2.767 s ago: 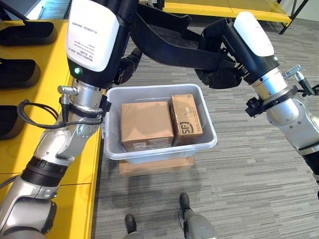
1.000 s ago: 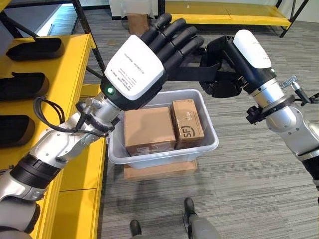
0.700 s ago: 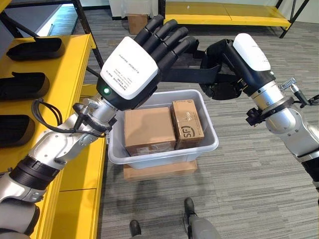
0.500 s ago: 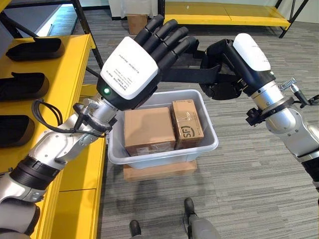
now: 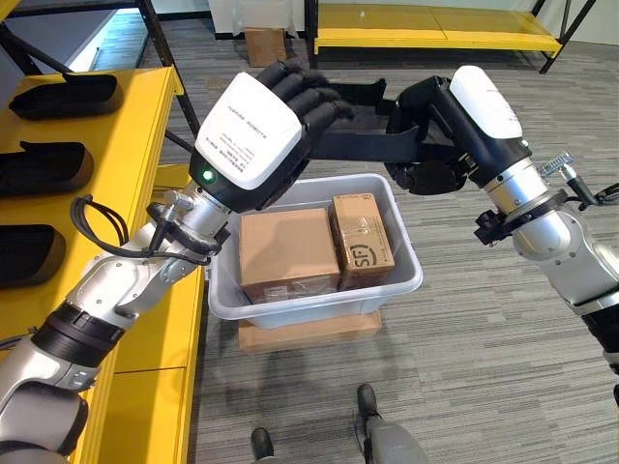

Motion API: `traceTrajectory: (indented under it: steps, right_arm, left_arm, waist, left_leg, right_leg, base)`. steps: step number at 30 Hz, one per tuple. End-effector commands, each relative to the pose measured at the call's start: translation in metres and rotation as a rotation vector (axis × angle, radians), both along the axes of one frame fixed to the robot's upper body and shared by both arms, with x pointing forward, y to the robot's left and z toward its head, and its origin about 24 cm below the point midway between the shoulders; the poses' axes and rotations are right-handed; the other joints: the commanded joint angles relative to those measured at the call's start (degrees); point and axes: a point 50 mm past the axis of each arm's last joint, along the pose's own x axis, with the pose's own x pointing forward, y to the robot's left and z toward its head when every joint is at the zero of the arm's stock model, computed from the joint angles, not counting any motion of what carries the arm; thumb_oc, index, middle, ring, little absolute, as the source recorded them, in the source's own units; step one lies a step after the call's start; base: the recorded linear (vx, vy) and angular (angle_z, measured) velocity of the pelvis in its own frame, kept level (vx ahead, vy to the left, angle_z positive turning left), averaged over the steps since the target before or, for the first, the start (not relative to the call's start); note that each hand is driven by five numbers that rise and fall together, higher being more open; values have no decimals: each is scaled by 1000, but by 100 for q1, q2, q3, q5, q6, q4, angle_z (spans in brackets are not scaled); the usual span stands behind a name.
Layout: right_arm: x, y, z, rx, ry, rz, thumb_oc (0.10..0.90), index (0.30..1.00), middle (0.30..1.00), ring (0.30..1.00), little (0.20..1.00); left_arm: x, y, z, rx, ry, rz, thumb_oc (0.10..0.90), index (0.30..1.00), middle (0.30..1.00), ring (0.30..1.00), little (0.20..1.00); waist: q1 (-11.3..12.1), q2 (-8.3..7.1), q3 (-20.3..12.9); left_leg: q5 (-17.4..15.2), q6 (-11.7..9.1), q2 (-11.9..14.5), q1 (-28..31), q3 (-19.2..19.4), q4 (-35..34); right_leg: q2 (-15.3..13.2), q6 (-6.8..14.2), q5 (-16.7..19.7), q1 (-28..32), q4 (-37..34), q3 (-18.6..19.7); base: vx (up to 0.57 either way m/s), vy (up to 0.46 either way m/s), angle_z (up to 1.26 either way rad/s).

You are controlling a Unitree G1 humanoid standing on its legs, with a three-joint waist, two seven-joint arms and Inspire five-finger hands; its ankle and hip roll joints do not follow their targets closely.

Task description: Move parts from the plastic box to the shelf.

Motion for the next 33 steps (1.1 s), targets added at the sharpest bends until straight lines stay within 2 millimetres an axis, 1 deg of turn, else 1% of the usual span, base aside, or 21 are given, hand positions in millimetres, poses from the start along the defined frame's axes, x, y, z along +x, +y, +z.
traceTrajectory:
  steps: [1,18,19,20,23,24,25,28,29,30,31,32,33]
  right_arm:
    - [-14,8,25,170,-145,113,400,300,300,300,300]
    - [-14,4,24,206,-146,94,400,300,300,300,300]
    - [-14,1,19,229,-127,87,539,495,495,495,495]
    - [-15,0,17,240,-109,89,900,1000,1000,1000,1000]
    - [-16,-5,8,311,-66,88,900,1000,1000,1000,1000]
    - [-17,-6,5,345,-48,102,900,1000,1000,1000,1000]
    - [-21,-11,2,406,-33,117,900,1000,1000,1000,1000]
    - [-24,-13,1,421,-28,122,900,1000,1000,1000,1000]
    - [-30,-16,0,443,-23,139,900,1000,1000,1000,1000]
    - [-31,-17,-1,454,-22,144,900,1000,1000,1000,1000]
    - [-36,-20,-4,465,-20,145,900,1000,1000,1000,1000]
    - [-36,-20,-4,465,-19,145,900,1000,1000,1000,1000]
    - [-40,-24,-8,482,-8,142,900,1000,1000,1000,1000]
  left_arm:
    - [10,5,-4,-95,5,37,400,300,300,300,300]
    - [13,9,-9,-173,36,53,400,300,300,300,300]
    - [12,12,-12,-200,48,62,400,300,300,300,300]
    - [12,15,-15,-211,59,75,400,300,300,300,300]
    - [10,24,-24,-241,89,107,400,300,300,300,300]
    - [9,26,-25,-248,95,110,400,300,300,300,300]
    - [7,32,-27,-259,103,130,400,300,300,300,300]
    - [6,35,-27,-264,107,141,400,300,300,300,300]
    - [4,41,-29,-267,115,157,400,300,300,300,300]
    - [4,42,-29,-273,118,162,400,300,300,300,300]
    - [2,48,-32,-279,130,184,400,300,300,300,300]
    - [2,48,-32,-279,131,184,400,300,300,300,300]
    - [0,54,-35,-284,139,206,400,300,300,300,300]
  waist:
    - [-14,-82,-1420]
    - [-3,-68,-1390]
    - [-9,-53,-1384]
    - [-19,-40,-1371]
    - [-32,9,-1367]
    - [-37,19,-1371]
    - [-63,57,-1365]
    - [-72,66,-1372]
    - [-97,89,-1376]
    - [-102,97,-1372]
    - [-128,121,-1372]
    - [-128,120,-1376]
    - [-156,145,-1381]
  left_leg:
    - [-247,-144,344,400,1,-46]
    - [-247,-127,335,387,-28,-45]
    - [-254,-122,330,393,-28,-46]
    - [-253,-121,324,394,-22,-44]
    - [-257,-113,306,411,-19,-43]
    - [-260,-110,305,412,-18,-42]
    - [-263,-105,293,404,-19,-42]
    - [-262,-107,291,399,-12,-43]
    - [-265,-106,288,405,-3,-44]
    - [-266,-105,286,406,-1,-43]
    - [-270,-101,280,413,5,-42]
    - [-270,-102,280,413,6,-42]
    - [-273,-102,276,419,18,-42]
  right_leg:
    - [-394,584,-924,448,276,121]
    - [-403,576,-949,446,304,98]
    - [-405,573,-956,441,309,109]
    - [-409,570,-959,436,319,113]
    - [-413,558,-974,437,340,112]
    - [-417,557,-979,434,347,111]
    - [-426,555,-984,421,358,112]
    - [-429,557,-986,419,360,114]
    - [-437,557,-990,410,363,129]
    - [-440,556,-992,407,366,132]
    - [-431,554,-1000,399,377,149]
    - [-431,553,-1001,398,378,150]
    - [-427,552,-1010,389,393,151]
  base:
    - [0,0,0]
    - [0,0,0]
    - [0,0,0]
    - [0,0,0]
    - [0,0,0]
    - [0,0,0]
    - [0,0,0]
    - [0,0,0]
    - [0,0,0]
    - [0,0,0]
    - [0,0,0]
    - [-5,-12,-3]
    - [-10,-11,-4]
